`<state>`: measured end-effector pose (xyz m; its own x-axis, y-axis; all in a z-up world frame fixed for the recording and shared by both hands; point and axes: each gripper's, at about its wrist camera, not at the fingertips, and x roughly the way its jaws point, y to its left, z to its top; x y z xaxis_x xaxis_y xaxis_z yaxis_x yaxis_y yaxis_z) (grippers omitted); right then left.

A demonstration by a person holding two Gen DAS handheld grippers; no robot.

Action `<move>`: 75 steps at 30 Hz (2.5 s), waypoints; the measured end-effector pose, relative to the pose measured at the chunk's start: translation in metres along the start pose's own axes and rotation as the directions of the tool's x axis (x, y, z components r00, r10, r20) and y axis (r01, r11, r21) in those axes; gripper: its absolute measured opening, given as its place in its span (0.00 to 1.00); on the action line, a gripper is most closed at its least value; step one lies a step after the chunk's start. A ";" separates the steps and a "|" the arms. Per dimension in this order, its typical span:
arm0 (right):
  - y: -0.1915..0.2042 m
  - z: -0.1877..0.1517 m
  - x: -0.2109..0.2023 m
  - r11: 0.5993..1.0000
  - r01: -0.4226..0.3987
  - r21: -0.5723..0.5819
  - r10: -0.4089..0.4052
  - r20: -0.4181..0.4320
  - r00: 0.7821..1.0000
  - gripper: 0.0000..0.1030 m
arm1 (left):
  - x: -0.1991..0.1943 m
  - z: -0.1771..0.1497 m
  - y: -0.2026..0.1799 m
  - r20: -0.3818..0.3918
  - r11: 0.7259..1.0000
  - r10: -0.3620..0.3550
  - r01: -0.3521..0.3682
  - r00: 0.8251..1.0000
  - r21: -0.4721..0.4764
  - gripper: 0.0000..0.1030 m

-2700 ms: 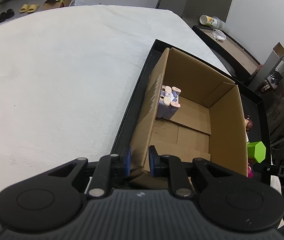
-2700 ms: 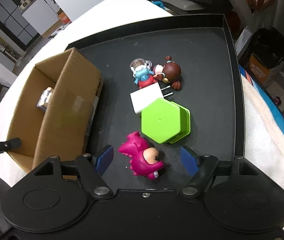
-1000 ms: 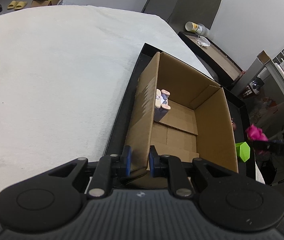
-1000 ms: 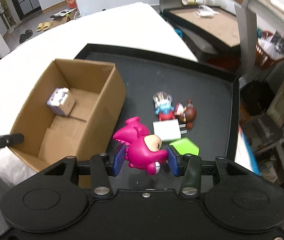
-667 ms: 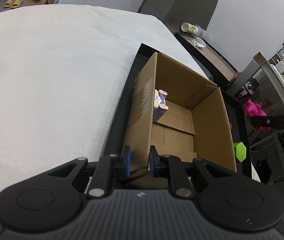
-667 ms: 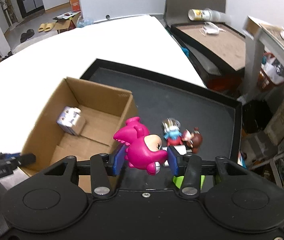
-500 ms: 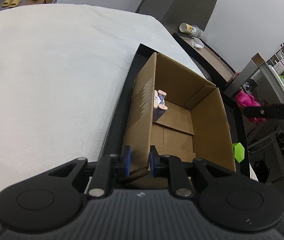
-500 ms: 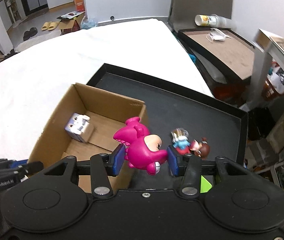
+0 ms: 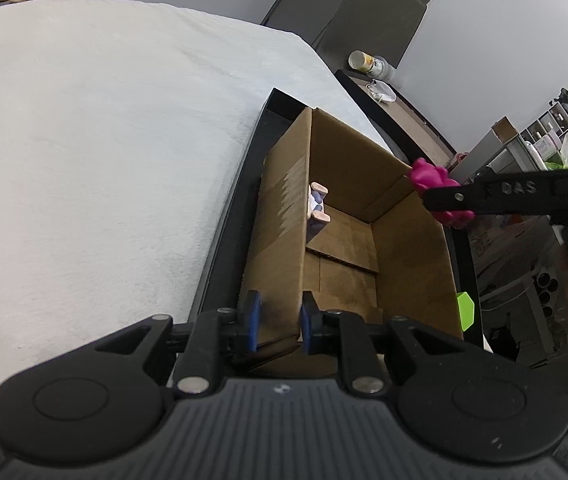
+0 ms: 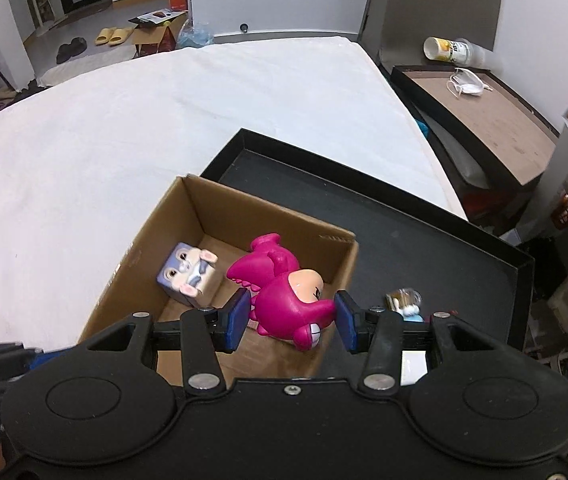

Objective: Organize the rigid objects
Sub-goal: 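Carry the pink dinosaur into the box with the right tool and release, then move the right tool back over the tray toward the green hexagon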

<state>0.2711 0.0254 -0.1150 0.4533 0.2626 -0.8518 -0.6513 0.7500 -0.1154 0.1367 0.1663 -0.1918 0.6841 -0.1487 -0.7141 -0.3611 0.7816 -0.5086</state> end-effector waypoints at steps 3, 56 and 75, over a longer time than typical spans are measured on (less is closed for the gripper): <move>0.005 0.004 0.003 1.000 -0.013 0.017 0.013 0.020 1.000 0.46 | -0.001 -0.001 0.001 0.000 1.000 -0.006 0.006 1.000 -0.003 0.19; -0.151 -0.121 0.019 0.945 -0.022 0.327 0.020 0.009 1.000 0.68 | 0.006 0.000 -0.035 -0.005 0.982 0.173 -0.172 0.985 0.080 0.17; -0.158 -0.129 0.048 0.944 -0.004 0.329 0.015 -0.030 0.999 0.68 | 0.011 0.000 -0.046 -0.006 0.965 0.245 -0.243 0.970 0.101 0.16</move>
<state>0.3177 -0.1591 -0.2038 0.4247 0.2555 -0.8685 -0.4166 0.9069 0.0631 0.1608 0.1293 -0.1764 0.5711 0.0434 -0.8197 -0.4505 0.8513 -0.2688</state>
